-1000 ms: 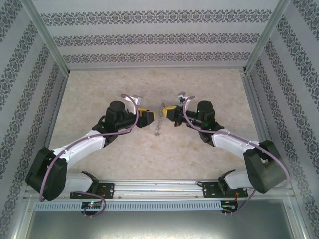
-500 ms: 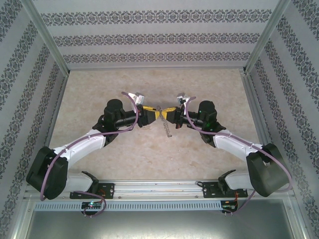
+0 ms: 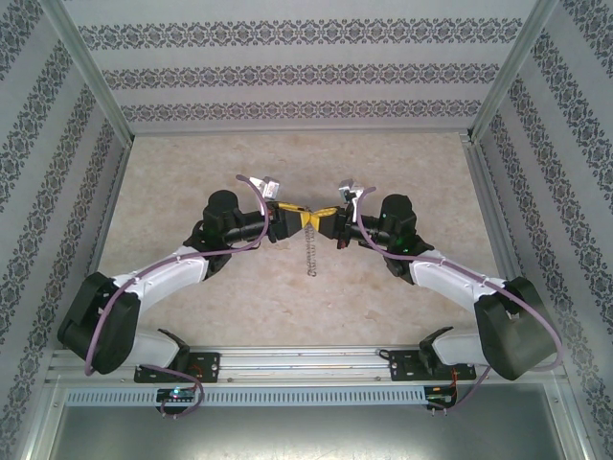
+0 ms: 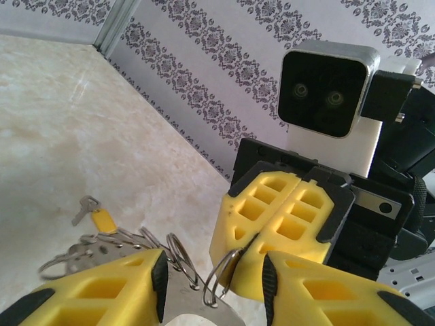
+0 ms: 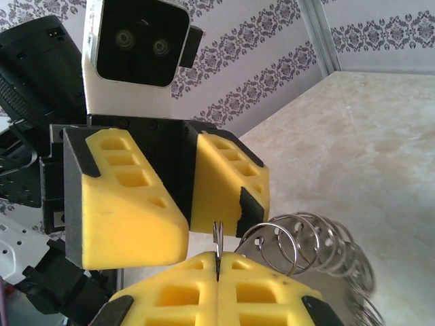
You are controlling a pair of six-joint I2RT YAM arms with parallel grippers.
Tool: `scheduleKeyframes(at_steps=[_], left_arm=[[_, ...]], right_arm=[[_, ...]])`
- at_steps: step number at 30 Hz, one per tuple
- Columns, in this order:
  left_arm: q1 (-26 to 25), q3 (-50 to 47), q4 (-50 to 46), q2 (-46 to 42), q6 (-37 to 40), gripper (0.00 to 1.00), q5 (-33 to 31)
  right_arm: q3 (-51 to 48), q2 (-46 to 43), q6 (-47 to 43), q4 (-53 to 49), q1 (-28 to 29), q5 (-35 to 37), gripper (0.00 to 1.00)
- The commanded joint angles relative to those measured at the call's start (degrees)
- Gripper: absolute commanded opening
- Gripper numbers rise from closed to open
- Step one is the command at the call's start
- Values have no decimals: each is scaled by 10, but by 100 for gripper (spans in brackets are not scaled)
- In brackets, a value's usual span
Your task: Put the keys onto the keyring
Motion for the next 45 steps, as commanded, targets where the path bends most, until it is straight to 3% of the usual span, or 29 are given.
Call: scheduleKeyframes(at_steps=[1,6,10,12,19,24,26,28,32,38,45], left_arm=[[4,8,49,8,-14,40,18],[4,-1,63,6,-19,27,22],[4,-9,69,1,-20,25,22],[4,-11,69,-2,-20,19,23],[4,-17,69,-5,-19,17,34],[3,-21,62,-10,-9,2,36],[2,-21,51,-15,1,0,35],[3,-26,48,-21,15,0,28],[3,-36,53,-41,48,0,12],[3,-57,111,-53,85,0,-15],[-1,-66,201,-27,134,0,-20]], right_arm=[[16,-11,3,28,5,-12,0],[19,-3,2,28,5,-6,0],[21,3,1,28,5,-2,0],[23,5,2,28,5,1,0],[29,11,2,28,5,8,0],[29,11,4,12,5,14,0],[29,7,9,11,2,20,0],[25,-4,18,10,-7,26,26],[4,-65,22,-31,-39,66,46],[-36,-146,33,-105,-65,150,54],[-86,-178,50,-102,-67,164,55]])
